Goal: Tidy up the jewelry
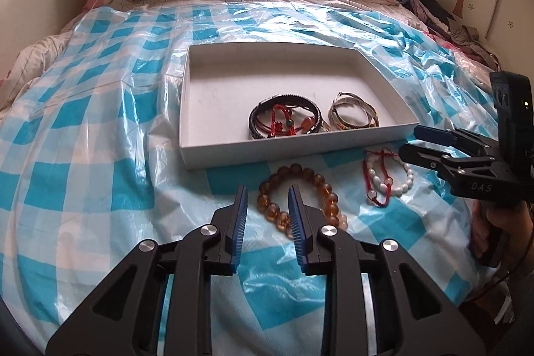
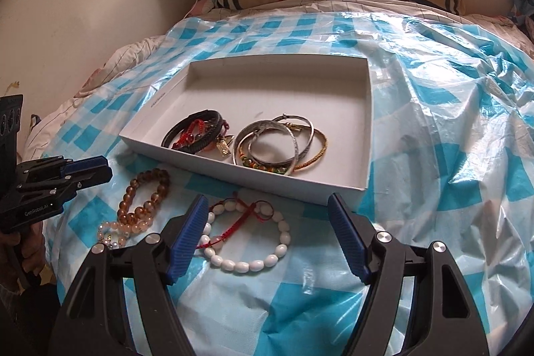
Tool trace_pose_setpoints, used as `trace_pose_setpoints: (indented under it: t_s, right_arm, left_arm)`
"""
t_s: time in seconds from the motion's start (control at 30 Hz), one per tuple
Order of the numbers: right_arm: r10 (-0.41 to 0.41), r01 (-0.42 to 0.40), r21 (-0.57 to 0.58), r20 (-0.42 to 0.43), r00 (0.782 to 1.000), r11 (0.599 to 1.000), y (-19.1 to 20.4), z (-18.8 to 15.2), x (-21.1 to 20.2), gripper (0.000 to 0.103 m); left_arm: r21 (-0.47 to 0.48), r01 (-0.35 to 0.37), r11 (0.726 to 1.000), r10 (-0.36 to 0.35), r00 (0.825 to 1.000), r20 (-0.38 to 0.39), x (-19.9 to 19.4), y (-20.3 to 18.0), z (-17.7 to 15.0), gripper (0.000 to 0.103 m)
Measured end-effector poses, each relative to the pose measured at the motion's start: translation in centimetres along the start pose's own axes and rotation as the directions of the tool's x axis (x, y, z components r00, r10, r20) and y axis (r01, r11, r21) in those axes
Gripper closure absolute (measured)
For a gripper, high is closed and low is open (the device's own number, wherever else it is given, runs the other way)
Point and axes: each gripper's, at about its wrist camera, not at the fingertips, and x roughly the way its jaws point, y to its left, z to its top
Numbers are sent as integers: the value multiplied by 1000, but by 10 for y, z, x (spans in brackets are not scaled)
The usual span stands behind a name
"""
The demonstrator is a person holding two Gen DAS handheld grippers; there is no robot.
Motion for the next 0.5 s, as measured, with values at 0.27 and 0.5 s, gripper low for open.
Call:
trace_pose_setpoints:
  t_s: [0.27, 0.5]
  right_arm:
    - [54, -57, -22, -117, 992, 998, 5, 3, 35, 76]
    - [75, -72, 68, -45, 996, 995, -3, -9, 7, 97]
  left_arm:
    - [31, 96, 995, -94, 994, -59, -11, -3, -8, 60]
    - [156, 152, 976, -129, 981, -148, -4, -30, -19, 54]
